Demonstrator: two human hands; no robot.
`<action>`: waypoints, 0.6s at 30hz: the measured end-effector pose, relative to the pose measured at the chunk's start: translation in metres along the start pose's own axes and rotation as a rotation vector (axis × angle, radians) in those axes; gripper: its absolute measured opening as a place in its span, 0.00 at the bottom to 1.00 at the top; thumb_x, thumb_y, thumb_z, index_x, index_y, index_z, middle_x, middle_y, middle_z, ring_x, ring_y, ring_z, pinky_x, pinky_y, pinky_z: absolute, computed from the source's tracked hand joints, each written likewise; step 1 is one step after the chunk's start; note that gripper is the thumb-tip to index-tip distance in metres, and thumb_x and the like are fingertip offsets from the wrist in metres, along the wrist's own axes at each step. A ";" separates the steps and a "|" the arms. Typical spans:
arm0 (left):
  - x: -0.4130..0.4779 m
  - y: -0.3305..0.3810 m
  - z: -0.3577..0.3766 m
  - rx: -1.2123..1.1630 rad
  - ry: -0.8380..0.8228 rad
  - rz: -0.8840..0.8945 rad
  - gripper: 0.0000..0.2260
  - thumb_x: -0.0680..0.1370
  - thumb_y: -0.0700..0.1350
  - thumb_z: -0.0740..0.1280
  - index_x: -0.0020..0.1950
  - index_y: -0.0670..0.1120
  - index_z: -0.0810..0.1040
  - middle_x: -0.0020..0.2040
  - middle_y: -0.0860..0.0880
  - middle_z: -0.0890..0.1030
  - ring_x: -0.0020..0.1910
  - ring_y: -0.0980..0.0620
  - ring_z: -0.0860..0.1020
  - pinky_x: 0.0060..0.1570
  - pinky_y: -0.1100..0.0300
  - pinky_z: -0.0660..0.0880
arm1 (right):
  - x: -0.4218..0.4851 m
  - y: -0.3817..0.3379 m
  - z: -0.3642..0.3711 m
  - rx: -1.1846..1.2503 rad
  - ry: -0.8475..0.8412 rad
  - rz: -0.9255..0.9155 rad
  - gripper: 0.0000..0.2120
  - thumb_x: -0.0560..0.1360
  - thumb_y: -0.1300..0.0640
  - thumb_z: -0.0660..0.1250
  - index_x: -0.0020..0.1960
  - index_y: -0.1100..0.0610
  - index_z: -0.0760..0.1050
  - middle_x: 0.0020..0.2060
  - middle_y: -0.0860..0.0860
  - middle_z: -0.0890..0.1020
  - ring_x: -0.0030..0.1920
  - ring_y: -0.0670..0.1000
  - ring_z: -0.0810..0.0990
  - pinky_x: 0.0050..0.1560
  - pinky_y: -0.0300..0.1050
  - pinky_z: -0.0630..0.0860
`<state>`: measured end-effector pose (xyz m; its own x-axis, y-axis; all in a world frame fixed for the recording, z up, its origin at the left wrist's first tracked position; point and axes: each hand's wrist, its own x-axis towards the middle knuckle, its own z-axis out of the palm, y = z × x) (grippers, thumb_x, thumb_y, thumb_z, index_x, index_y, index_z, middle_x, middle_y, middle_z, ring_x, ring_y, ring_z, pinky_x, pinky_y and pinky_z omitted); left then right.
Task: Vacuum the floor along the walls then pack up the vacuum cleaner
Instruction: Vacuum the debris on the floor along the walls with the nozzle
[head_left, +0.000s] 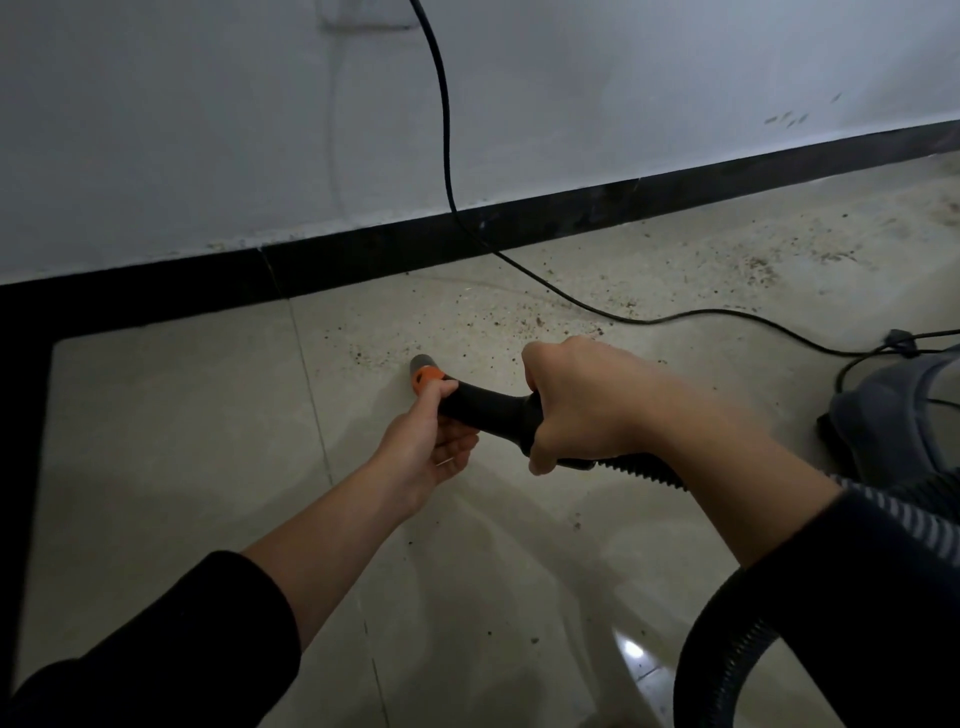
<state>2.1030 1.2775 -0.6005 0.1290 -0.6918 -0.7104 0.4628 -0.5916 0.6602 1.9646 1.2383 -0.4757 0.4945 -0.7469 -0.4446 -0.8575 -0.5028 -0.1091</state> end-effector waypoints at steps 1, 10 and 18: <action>0.000 0.000 -0.002 0.002 0.009 0.004 0.18 0.78 0.56 0.64 0.55 0.42 0.77 0.42 0.45 0.80 0.42 0.50 0.78 0.41 0.59 0.75 | 0.001 -0.001 0.000 0.000 0.000 -0.006 0.25 0.65 0.48 0.77 0.51 0.53 0.65 0.39 0.48 0.72 0.37 0.46 0.72 0.31 0.40 0.66; -0.002 0.003 -0.018 -0.007 0.088 0.032 0.16 0.78 0.56 0.63 0.50 0.43 0.77 0.41 0.45 0.80 0.41 0.50 0.78 0.40 0.59 0.75 | 0.012 -0.016 0.006 0.008 -0.004 -0.055 0.25 0.65 0.48 0.78 0.51 0.53 0.66 0.40 0.49 0.74 0.38 0.47 0.74 0.38 0.42 0.75; -0.004 0.001 -0.038 -0.018 0.142 0.074 0.16 0.78 0.56 0.62 0.51 0.44 0.78 0.44 0.44 0.80 0.42 0.50 0.78 0.42 0.58 0.76 | 0.022 -0.033 0.011 0.003 -0.015 -0.102 0.25 0.65 0.48 0.78 0.51 0.54 0.66 0.40 0.49 0.74 0.38 0.48 0.74 0.35 0.41 0.73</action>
<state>2.1367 1.2954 -0.6061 0.2855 -0.6668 -0.6883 0.4631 -0.5328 0.7083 2.0022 1.2432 -0.4913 0.5767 -0.6853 -0.4447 -0.8035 -0.5741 -0.1573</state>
